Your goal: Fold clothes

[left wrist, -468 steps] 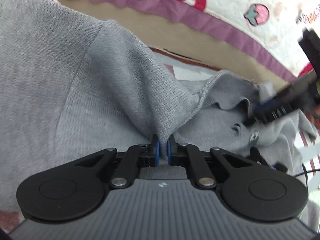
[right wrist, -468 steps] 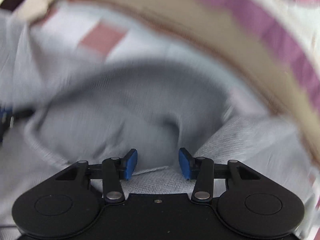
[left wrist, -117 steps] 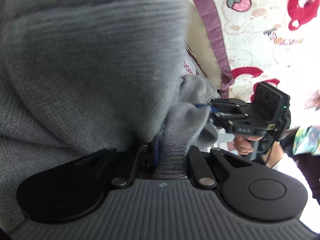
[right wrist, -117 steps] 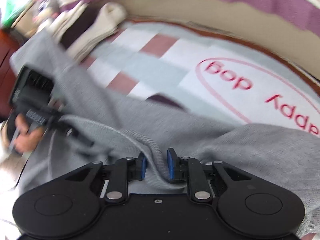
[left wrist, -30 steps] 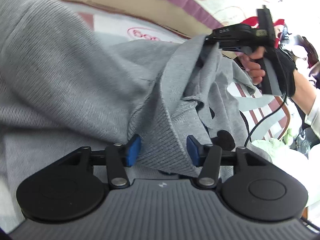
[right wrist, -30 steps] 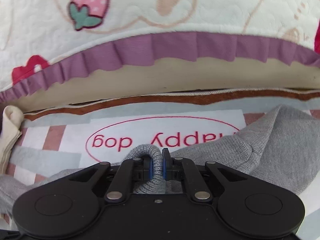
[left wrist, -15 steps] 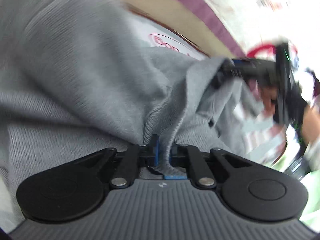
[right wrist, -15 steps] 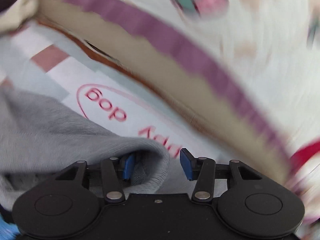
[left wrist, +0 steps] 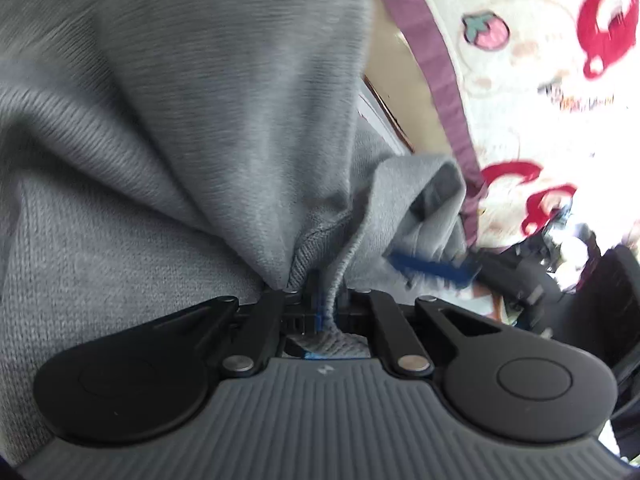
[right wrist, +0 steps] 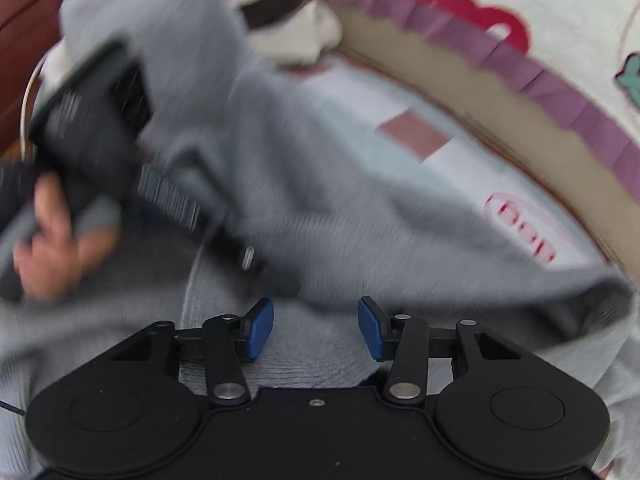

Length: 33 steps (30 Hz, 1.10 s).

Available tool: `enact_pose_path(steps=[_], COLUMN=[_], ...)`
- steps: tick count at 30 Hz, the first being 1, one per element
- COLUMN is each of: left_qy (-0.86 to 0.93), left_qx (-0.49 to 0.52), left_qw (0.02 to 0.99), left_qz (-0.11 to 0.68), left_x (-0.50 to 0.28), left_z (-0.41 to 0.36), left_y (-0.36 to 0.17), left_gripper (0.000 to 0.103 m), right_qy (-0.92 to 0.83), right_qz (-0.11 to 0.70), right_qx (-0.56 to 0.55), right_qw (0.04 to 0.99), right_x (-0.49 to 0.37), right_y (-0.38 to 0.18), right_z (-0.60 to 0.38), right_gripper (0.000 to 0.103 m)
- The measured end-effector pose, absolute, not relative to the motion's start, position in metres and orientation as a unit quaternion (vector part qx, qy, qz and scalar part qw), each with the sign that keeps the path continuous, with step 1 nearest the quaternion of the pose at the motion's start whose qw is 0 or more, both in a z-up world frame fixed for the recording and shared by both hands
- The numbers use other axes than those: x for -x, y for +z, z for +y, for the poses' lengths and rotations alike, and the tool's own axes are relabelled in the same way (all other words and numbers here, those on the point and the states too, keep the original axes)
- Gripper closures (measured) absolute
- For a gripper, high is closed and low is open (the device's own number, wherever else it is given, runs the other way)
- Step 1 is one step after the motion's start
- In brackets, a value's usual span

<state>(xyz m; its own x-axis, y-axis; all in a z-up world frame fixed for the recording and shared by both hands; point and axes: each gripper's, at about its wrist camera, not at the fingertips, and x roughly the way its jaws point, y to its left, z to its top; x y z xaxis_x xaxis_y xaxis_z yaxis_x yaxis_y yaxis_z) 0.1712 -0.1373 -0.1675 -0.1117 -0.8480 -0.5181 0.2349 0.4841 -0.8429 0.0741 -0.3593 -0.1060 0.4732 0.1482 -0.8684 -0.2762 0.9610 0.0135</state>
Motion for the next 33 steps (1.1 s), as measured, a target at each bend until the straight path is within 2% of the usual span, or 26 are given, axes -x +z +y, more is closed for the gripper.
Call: enact_pose_path(steps=[3,9,13,18,19,20,22,23,26,30,33], left_qy=[-0.44,-0.436,-0.445,-0.455,-0.454,-0.456,-0.462,-0.464,-0.467,-0.454,-0.431], left_qx=[0.255,0.257,0.285,0.272,0.28,0.299,0.343,0.372,0.433,0.489,0.493], left_qw=[0.612,0.61,0.603,0.605,0.603,0.6,0.594,0.591,0.595,0.575,0.579], left_qz=[0.606,0.61,0.598,0.594,0.593,0.585,0.562,0.545,0.491,0.473,0.485], left_x=[-0.173,-0.175,-0.176,-0.179,-0.18,-0.181,-0.183,-0.185,-0.192,-0.195,-0.2], left_z=[-0.142,-0.153,-0.156,-0.157,-0.157,-0.157,-0.156,-0.154,-0.146,-0.14,-0.14], left_y=[-0.169,-0.171,-0.173,-0.17,-0.171,-0.171,-0.169,-0.167,-0.155,-0.162,-0.172], left_gripper=[0.099,0.097,0.1,0.101,0.101,0.101,0.101,0.101,0.101,0.101,0.101], right_qy=[0.12,0.119,0.103,0.098,0.102,0.107,0.09,0.075,0.032,0.005,0.005], right_qz=[0.498,0.467,0.47,0.475,0.474,0.47,0.457,0.446,0.387,0.338,0.316], right_qx=[0.093,0.234,0.226,0.156,0.147,0.14,0.156,0.164,0.099,-0.073,-0.205], right_qw=[0.854,0.845,0.847,0.86,0.862,0.865,0.871,0.877,0.916,0.938,0.926], right_x=[-0.067,-0.053,-0.056,-0.06,-0.06,-0.058,-0.055,-0.053,-0.04,-0.031,-0.028], right_y=[-0.123,-0.133,-0.133,-0.136,-0.137,-0.137,-0.135,-0.133,-0.112,-0.091,-0.09], right_z=[-0.351,-0.32,-0.327,-0.347,-0.348,-0.346,-0.342,-0.341,-0.356,-0.397,-0.432], right_gripper=[0.052,0.049,0.037,0.036,0.048,0.068,0.096,0.096,0.096,0.096,0.096])
